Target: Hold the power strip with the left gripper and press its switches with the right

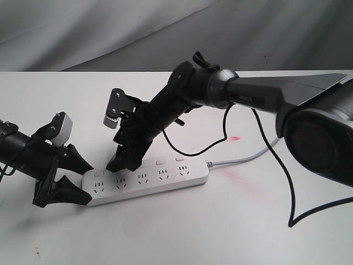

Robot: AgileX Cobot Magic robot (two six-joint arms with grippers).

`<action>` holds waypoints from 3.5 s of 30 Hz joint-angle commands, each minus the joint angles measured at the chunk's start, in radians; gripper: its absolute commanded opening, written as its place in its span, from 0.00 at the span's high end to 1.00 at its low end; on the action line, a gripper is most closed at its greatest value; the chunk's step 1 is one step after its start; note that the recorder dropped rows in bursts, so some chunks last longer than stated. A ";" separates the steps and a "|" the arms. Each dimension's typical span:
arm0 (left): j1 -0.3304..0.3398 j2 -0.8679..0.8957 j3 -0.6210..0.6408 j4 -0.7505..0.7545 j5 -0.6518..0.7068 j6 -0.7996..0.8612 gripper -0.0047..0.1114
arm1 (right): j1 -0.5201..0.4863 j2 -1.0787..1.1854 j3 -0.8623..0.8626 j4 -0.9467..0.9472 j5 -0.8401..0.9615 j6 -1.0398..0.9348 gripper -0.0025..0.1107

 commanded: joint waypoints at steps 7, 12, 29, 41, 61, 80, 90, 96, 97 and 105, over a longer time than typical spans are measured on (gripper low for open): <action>-0.007 0.005 0.001 0.018 0.001 0.006 0.48 | 0.005 0.023 0.009 -0.087 -0.016 0.024 0.34; -0.007 0.005 0.001 0.018 0.001 0.006 0.48 | -0.019 -0.025 0.009 0.110 0.050 -0.068 0.34; -0.007 0.005 0.001 0.018 0.001 0.006 0.48 | -0.026 0.010 0.009 -0.086 0.003 0.023 0.34; -0.007 0.005 0.001 0.018 0.001 0.006 0.48 | -0.026 0.052 0.009 -0.161 0.012 0.050 0.34; -0.007 0.005 0.001 0.018 0.001 0.006 0.48 | -0.137 -0.104 0.009 0.039 0.167 -0.036 0.34; -0.007 0.005 0.001 0.018 0.001 0.006 0.48 | -0.123 -0.043 0.009 0.004 0.170 -0.045 0.34; -0.007 0.005 0.001 0.018 0.001 0.006 0.48 | -0.105 -0.013 0.009 -0.021 0.142 -0.039 0.34; -0.007 0.005 0.001 0.018 0.001 0.006 0.48 | -0.105 -0.013 0.009 -0.021 0.118 -0.034 0.34; -0.007 0.005 0.001 0.018 0.001 0.006 0.48 | -0.105 -0.013 0.009 -0.021 0.118 -0.034 0.34; -0.007 0.005 0.001 0.018 0.001 0.006 0.48 | -0.105 -0.023 0.009 0.017 0.134 -0.034 0.34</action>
